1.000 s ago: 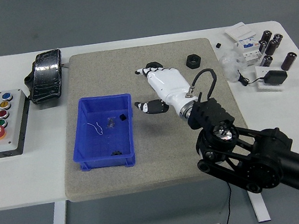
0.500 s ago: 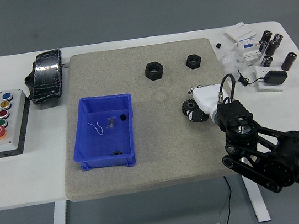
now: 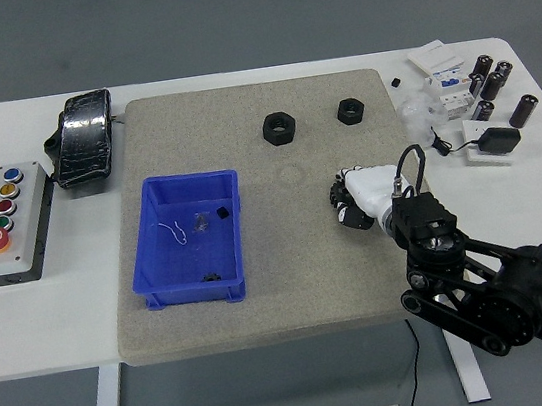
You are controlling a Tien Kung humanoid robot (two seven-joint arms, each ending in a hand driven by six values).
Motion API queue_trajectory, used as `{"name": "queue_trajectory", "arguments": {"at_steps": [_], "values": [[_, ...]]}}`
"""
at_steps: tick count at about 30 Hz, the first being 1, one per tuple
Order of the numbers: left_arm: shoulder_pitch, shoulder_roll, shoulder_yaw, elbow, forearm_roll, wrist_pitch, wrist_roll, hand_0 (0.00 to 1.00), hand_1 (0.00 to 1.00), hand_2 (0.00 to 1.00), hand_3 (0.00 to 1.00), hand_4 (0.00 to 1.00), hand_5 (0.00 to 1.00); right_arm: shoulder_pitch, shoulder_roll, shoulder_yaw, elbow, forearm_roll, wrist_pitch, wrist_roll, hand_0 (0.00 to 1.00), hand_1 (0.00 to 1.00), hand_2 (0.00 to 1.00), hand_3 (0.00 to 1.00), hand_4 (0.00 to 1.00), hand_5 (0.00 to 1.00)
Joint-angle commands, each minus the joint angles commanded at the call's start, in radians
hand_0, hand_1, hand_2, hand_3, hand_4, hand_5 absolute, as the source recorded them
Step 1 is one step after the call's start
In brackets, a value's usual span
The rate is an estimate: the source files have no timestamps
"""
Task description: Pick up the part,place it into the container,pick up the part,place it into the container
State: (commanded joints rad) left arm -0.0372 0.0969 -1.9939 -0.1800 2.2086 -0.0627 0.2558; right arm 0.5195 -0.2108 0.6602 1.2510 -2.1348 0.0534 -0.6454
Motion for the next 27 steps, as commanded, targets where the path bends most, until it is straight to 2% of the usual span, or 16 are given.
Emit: {"name": "queue_trajectory", "arguments": {"at_steps": [3,4,17,23,27], "values": [[0.000,0.000,0.002,0.000,-0.001,0.000,0.000,0.656,0.568,0.549,0.621,0.696,0.379,-0.001,-0.001,-0.001,-0.002,0.004,-0.009,0.000,0.405,0.776,0.885,0.881,0.842,0.465],[0.000,0.000,0.001,0.000,-0.001,0.000,0.000,0.656,0.569,0.549,0.621,0.694,0.381,0.000,-0.001,-0.001,-0.003,0.005,-0.012,0.000,0.397,0.766,0.876,0.882,0.849,0.502],[0.002,-0.004,-0.006,0.000,0.011,0.000,0.002,0.656,0.568,0.548,0.621,0.693,0.383,0.001,-0.009,0.049,0.012,-0.034,-0.066,0.000,0.368,0.736,0.845,0.850,0.855,0.512],[0.004,-0.004,-0.010,0.000,0.015,0.000,0.003,0.655,0.568,0.547,0.621,0.692,0.384,0.000,-0.013,0.057,0.024,-0.035,-0.070,0.000,0.361,0.729,0.841,0.847,0.849,0.516],[0.003,-0.004,-0.008,0.000,0.014,0.000,0.002,0.655,0.568,0.547,0.621,0.692,0.384,-0.002,-0.010,0.039,0.006,-0.022,-0.069,0.000,0.361,0.729,0.841,0.847,0.849,0.516]]}}
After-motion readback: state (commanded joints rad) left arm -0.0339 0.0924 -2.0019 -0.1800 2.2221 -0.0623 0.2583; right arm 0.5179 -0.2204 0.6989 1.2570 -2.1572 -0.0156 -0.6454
